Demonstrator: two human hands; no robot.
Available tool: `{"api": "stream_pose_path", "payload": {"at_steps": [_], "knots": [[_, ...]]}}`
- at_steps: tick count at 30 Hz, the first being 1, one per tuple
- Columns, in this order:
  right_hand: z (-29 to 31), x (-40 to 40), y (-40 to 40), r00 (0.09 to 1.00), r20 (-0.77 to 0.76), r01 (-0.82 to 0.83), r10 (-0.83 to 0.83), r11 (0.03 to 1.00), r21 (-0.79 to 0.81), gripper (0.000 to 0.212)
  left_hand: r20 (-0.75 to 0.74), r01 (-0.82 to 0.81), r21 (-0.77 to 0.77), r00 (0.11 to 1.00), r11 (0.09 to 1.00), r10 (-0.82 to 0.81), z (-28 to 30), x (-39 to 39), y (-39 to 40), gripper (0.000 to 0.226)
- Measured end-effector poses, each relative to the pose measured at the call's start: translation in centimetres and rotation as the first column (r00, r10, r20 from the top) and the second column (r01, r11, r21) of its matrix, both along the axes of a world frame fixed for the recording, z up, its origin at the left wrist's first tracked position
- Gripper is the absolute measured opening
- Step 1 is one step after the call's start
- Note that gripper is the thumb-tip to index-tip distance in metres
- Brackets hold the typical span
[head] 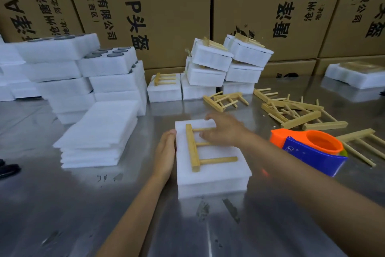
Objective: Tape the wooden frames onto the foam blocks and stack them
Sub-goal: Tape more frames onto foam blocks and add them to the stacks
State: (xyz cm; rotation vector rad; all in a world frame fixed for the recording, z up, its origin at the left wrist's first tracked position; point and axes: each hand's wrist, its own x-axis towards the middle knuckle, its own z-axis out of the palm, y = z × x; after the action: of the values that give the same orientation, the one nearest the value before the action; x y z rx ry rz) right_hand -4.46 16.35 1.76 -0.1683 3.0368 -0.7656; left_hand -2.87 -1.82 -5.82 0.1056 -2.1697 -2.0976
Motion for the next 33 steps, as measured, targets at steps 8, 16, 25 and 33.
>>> {"api": "stream_pose_path", "payload": {"at_steps": [8,16,25,33], "knots": [[-2.2,1.9,1.9,0.967,0.249,0.16,-0.052,0.885,-0.437,0.066,-0.051,0.054,0.095,0.997,0.994,-0.05,-0.1,1.3,-0.3,0.03],[0.0,6.7,11.3,0.87,-0.308,0.427,-0.385,0.9,0.082,0.037,-0.022,0.169,-0.016,0.985,0.986,-0.169,0.0,1.5,-0.1,0.029],[-5.1,8.9,13.6,0.627,-0.474,0.708,-0.618,0.706,0.018,0.055,-0.034,0.167,0.005,0.985,0.986,-0.166,0.0,1.3,0.1,0.047],[-5.3,10.0,12.9,0.583,-0.603,0.618,-0.545,0.779,-0.107,0.045,0.017,0.103,0.172,0.994,0.98,-0.108,0.2,1.3,0.2,0.039]]}}
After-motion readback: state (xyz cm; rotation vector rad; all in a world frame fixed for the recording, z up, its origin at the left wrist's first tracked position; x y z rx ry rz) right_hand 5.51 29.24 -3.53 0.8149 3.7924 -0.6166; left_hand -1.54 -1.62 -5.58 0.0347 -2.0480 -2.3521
